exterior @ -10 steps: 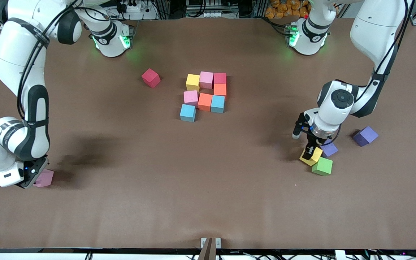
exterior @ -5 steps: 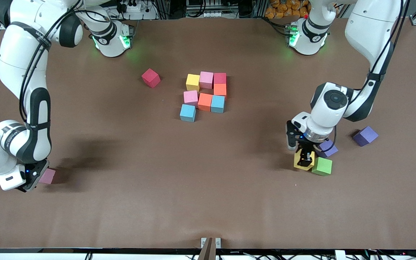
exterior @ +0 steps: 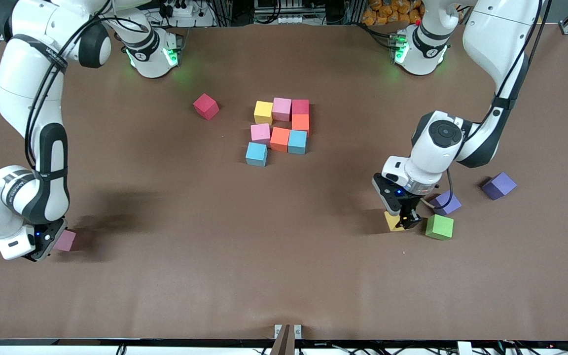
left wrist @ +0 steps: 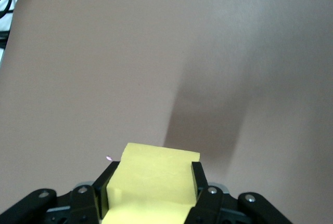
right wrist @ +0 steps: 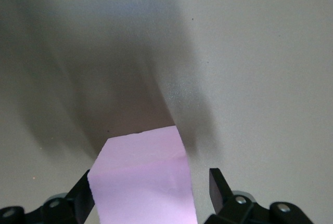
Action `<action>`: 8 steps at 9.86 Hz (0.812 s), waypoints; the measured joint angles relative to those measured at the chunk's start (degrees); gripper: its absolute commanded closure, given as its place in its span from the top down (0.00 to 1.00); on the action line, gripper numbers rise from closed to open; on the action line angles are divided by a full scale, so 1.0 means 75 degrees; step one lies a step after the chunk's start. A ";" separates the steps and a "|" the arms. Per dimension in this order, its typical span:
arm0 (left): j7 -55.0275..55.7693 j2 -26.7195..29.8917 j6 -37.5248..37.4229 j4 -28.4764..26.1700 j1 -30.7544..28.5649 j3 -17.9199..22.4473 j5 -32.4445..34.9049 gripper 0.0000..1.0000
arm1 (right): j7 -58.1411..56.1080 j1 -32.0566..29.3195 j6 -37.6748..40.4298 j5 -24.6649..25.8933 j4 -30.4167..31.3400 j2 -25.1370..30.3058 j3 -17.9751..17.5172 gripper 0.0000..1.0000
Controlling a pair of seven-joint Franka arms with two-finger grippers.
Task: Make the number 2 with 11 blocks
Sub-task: 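Carry the yellow cube to the group while the right gripper lifts pink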
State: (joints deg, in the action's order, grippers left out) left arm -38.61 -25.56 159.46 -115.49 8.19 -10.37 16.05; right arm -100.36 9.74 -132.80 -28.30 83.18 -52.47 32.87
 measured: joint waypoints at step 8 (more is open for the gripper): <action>0.4685 0.0014 -0.1693 0.0837 -0.0042 -0.0771 -0.0058 0.14 | 0.0875 0.0183 0.0732 -0.0004 -0.0532 0.0021 -0.0116 0.27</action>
State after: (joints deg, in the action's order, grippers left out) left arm -3.47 -25.45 146.77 -109.22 7.88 -16.16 15.61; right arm -93.80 11.11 -127.32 -28.33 79.20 -52.31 32.00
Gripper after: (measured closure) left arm 0.405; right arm 0.405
